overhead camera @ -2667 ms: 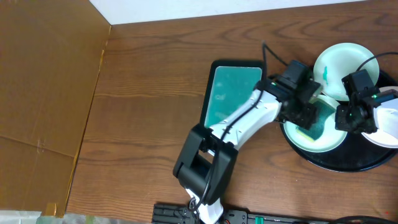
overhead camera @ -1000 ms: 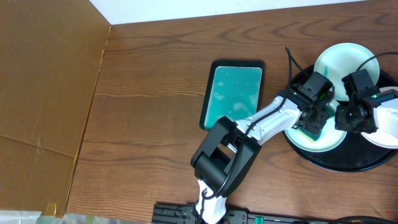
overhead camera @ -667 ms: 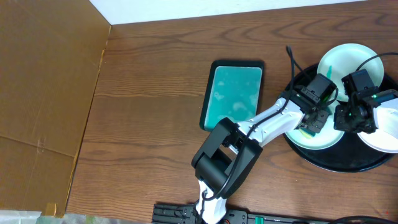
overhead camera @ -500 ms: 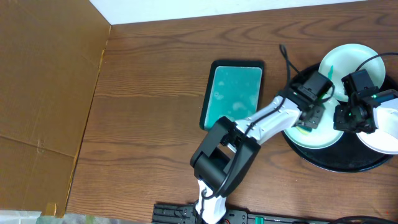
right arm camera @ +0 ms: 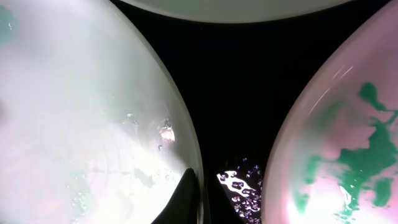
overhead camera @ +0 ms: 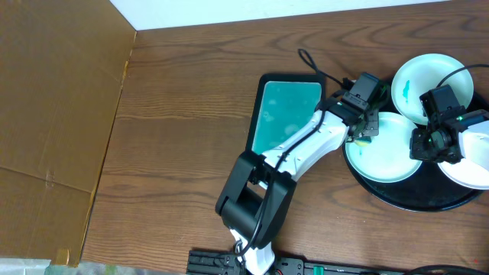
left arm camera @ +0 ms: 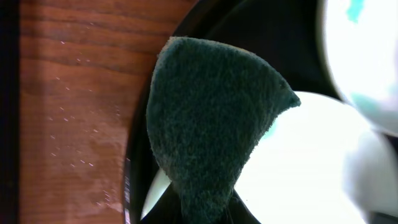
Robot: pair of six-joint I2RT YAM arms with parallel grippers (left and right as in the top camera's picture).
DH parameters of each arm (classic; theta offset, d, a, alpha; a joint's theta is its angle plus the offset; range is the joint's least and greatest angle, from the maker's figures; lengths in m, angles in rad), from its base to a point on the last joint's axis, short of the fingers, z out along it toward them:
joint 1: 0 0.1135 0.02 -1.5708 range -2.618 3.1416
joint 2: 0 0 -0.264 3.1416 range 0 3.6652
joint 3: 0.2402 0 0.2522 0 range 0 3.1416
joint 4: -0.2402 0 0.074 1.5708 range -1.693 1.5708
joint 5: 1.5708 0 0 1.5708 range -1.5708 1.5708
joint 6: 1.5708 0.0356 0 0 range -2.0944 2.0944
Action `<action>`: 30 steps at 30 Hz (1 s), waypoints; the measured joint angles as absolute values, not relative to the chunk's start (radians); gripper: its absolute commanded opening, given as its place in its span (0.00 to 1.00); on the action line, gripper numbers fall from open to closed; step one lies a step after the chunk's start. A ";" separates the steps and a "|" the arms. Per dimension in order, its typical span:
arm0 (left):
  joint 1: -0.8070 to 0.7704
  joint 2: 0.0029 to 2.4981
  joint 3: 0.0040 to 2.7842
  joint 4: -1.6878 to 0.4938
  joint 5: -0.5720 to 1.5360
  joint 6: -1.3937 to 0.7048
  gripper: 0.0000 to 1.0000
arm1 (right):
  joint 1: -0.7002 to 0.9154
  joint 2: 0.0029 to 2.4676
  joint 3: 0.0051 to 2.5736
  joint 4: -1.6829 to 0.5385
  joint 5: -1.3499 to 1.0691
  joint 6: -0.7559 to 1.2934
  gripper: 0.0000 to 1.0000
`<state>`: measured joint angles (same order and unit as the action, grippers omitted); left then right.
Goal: Clean dirty plates on tray and stack at the side
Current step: 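Scrub the plate surface with the sponge while the right gripper holds it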
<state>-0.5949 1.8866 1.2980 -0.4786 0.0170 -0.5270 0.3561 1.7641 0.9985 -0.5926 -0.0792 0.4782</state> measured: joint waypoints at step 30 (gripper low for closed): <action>-0.623 1.863 1.245 -0.522 0.004 -0.464 0.62 | 0.356 1.764 0.999 -0.591 -0.079 0.478 0.02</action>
<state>-0.6228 1.8633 1.2449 -0.5224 0.0036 -0.4641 0.3561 1.7641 0.9985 -0.5911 -0.0788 0.4778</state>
